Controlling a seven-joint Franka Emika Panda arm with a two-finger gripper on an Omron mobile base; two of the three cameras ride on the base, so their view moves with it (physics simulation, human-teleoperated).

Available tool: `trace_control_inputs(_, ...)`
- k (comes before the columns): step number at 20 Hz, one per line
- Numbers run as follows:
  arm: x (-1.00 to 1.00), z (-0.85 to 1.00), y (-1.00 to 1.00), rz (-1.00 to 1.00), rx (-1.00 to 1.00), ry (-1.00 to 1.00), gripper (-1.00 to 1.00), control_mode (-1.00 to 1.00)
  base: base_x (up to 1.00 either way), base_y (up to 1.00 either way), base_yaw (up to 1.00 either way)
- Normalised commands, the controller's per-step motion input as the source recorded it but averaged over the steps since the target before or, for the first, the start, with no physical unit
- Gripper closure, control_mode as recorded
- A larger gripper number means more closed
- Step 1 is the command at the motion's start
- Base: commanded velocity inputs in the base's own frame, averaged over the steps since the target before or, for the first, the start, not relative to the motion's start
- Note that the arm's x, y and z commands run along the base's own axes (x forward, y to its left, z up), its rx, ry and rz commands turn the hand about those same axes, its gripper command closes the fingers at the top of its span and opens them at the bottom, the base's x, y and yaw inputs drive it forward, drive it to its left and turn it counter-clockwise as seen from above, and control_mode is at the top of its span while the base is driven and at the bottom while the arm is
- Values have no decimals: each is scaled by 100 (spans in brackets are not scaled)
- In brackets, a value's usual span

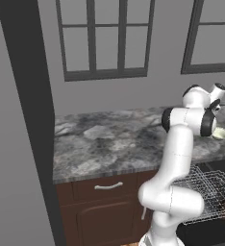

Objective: Pick up the cup and bowl from the counter, place them in the dishwasher, and close the dishwasher door.

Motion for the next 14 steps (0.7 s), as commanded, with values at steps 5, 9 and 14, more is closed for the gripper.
trace_control_inputs(5, -62, 6, 47, 4, -5, -13, 100, -100, 0, 0, 0)
trace_control_inputs(9, -50, 28, 32, 4, -6, -14, 100, -100, 0, 0, 0)
trace_control_inputs(14, -26, 42, 1, 0, 0, -5, 100, -100, 0, 0, 0)
